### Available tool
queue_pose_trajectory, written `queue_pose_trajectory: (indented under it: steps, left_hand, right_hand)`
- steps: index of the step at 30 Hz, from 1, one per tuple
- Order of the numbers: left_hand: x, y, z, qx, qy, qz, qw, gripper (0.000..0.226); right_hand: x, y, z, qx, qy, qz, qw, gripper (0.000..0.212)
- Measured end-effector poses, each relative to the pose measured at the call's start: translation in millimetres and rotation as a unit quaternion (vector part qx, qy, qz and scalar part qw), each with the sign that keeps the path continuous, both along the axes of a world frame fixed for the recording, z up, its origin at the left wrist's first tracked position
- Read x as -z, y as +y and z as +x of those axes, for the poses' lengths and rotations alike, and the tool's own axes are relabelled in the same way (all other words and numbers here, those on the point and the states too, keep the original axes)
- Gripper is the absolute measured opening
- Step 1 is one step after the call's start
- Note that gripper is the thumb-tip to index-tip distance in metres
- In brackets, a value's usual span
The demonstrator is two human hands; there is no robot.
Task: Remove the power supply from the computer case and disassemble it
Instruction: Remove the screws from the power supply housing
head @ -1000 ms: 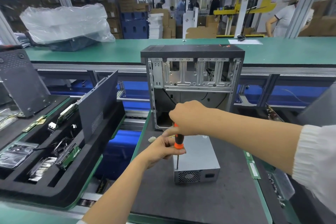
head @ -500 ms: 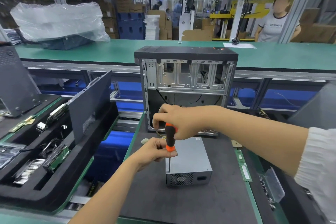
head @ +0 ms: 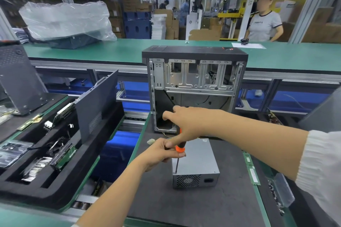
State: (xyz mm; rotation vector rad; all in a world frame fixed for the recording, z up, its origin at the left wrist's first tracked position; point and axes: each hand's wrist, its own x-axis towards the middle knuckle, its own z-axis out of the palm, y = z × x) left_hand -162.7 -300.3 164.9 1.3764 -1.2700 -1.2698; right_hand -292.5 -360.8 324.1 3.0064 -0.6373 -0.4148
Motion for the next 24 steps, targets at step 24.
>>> queue_pose_trajectory:
  steps: [24]
  left_hand:
    - [21,12,25,0.042,-0.065,0.062,0.995,0.029]
  right_hand:
    - [-5,-19,-7,0.016,-0.021,-0.031,0.999,0.037]
